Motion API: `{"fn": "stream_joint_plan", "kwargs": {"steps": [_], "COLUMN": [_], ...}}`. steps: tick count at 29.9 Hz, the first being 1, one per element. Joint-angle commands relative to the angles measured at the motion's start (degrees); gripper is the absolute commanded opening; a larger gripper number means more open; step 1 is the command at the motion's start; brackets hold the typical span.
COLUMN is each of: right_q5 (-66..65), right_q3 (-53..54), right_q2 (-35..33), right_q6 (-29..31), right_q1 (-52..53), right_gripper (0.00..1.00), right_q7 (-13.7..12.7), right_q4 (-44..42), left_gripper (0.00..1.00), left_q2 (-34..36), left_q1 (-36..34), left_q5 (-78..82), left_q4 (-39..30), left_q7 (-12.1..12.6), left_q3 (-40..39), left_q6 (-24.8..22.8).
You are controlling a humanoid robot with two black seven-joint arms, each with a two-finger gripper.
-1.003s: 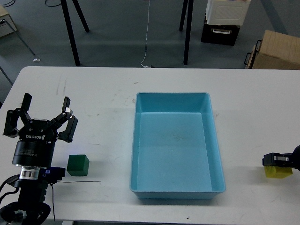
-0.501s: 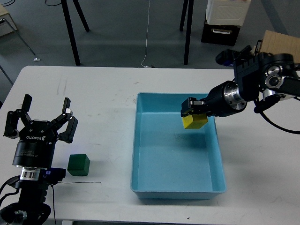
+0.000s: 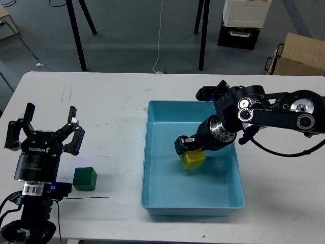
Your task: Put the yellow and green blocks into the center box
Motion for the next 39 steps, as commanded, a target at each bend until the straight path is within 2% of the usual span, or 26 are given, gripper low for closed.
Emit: {"fn": "stream_joint_plan", "kwargs": {"steps": [1, 8, 17, 20, 23, 24, 29, 33, 36, 39], "right_q5": [0.4, 12.4, 32.9, 42.7, 52.9, 54.8, 55.9, 56.0, 56.2, 57.2], "right_q3": [3.4, 11.0, 35.4, 45.5, 58.6, 62.9, 82.2, 95.6, 103.0, 107.0], "right_q2": [-1.1, -2.4, -6.2, -7.9, -10.0, -10.3, -14.3, -14.0, -11.8, -6.1], "right_q6": [0.0, 0.0, 0.0, 0.0, 0.0, 0.0, 0.0, 0.0, 0.0, 0.0], "right_q1": [0.0, 1.2, -4.0, -9.2, -18.0, -21.3, -38.8, -57.4, -71.5, -83.8], "right_gripper": [0.94, 0.96, 0.99, 0.99, 0.99, 0.99, 1.00, 0.99, 0.99, 1.00], "right_q7": [0.0, 0.0, 0.1, 1.1, 6.6, 7.6, 8.6, 10.0, 10.9, 11.0], "right_q4": [-2.0, -10.7, -27.6, -29.7, -29.4, -29.3, -25.8, -15.2, -6.7, 1.0], "left_gripper": [1.00, 1.00, 1.00, 1.00, 1.00, 1.00, 1.00, 1.00, 1.00, 1.00], "left_q2": [-0.1, 0.0, 0.5, 0.5, 0.5, 0.5, 0.7, 0.7, 0.7, 0.7], "left_q1": [-0.1, -0.1, -0.8, -0.9, -1.0, -1.0, -1.6, -2.2, -2.2, -2.1], "left_q5": [0.0, 0.0, 0.0, -0.1, -0.1, -0.1, -0.1, -0.2, -0.2, -0.3], "left_q4": [-0.1, -0.1, -0.1, 0.0, 0.0, 0.0, -0.1, -0.3, -0.4, -0.4], "left_q7": [0.1, 0.2, 0.6, 0.7, 0.8, 0.8, 0.8, 0.9, 0.5, 0.4], "left_q3": [0.1, 0.1, 0.1, 0.1, 0.1, 0.1, -0.1, -0.1, -0.3, -0.2], "left_q6": [0.0, 0.0, 0.0, 0.0, 0.0, 0.0, 0.0, 0.0, 0.0, 0.0]}}
